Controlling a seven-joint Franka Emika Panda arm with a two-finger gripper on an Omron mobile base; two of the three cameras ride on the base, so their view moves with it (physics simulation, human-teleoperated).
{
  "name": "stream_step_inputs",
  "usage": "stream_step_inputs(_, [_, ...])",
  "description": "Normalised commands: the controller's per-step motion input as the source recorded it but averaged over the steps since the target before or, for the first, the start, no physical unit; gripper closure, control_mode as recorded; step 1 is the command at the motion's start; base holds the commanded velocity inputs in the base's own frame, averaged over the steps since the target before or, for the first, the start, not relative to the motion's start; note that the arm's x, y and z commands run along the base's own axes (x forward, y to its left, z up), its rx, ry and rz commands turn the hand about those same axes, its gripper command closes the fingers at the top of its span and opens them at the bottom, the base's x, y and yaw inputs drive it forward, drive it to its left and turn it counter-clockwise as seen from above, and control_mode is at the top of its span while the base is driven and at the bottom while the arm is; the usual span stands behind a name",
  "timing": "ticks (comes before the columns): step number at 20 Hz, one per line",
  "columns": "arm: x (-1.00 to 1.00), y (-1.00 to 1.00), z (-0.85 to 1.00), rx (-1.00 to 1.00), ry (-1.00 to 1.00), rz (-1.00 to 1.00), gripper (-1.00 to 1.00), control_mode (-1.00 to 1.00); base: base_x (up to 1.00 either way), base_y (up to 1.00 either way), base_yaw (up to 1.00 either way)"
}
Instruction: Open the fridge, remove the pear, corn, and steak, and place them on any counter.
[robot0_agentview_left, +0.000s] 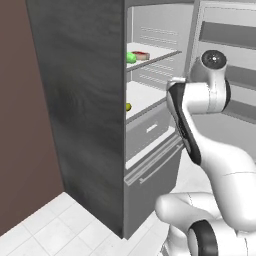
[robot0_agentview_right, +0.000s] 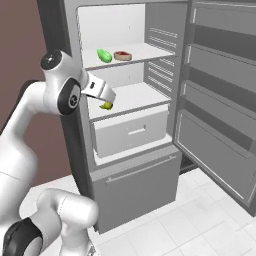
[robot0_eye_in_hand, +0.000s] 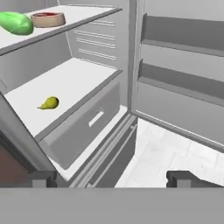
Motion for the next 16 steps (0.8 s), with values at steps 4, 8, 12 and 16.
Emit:
stream_step_inputs(4, [0.03,0.09,-0.74,-0.12,0.10,0.06,-1.00,-1.00,0.00,0.00,0.00])
stream_step_inputs(8, [0.06,0.00,-0.24,-0.04,0.01,0.07,-1.00,1.00,0.22,-0.02,0.09])
stream_step_inputs(12, [0.00,0.00,0.00,0.00,0.00,0.00,-1.00,1.00,0.90,-0.45,0.32])
stream_step_inputs(16, [0.00,0.00,0.00,0.00,0.00,0.00,-1.00,1.00,0.94,-0.56,0.58])
